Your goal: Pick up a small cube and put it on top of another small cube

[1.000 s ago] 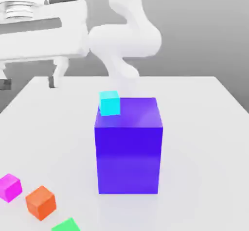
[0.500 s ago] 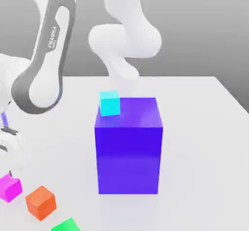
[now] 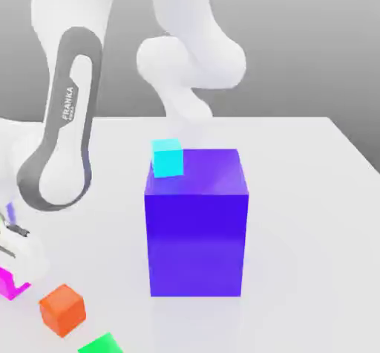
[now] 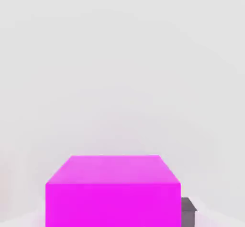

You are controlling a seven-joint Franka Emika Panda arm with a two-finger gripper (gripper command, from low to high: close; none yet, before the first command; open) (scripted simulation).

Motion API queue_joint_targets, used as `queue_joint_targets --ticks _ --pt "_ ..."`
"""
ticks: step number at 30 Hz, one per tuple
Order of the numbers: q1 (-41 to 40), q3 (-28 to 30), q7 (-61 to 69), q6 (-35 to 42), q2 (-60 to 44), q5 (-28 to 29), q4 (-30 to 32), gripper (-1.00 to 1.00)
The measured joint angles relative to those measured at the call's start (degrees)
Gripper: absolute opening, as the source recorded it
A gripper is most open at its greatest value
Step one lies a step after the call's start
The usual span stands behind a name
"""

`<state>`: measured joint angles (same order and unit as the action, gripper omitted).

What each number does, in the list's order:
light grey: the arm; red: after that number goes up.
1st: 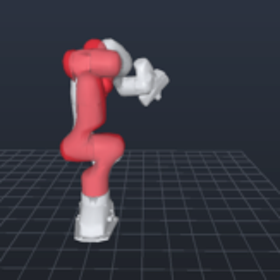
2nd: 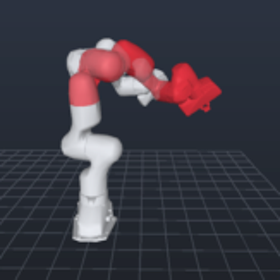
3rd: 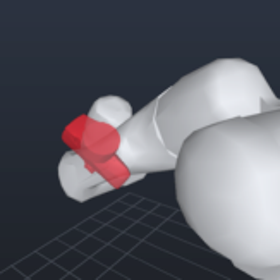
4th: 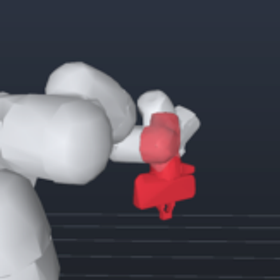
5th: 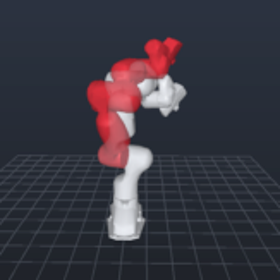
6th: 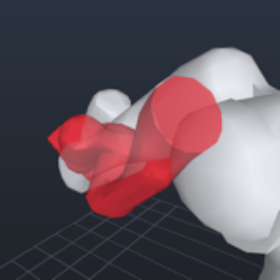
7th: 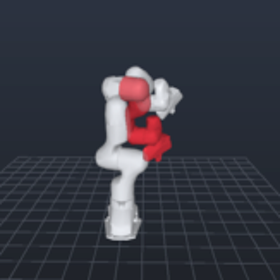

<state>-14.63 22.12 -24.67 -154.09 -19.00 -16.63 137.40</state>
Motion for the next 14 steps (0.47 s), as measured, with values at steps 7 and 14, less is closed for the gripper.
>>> queue_joint_targets --ticks 7,14 --pt "14.56 -6.51 -11.48 7.87 1.61 7.82 -7.56 -1.0" --pt "14.97 -9.14 -10.6 2.84 -4.96 5.57 -9.1 1.0"
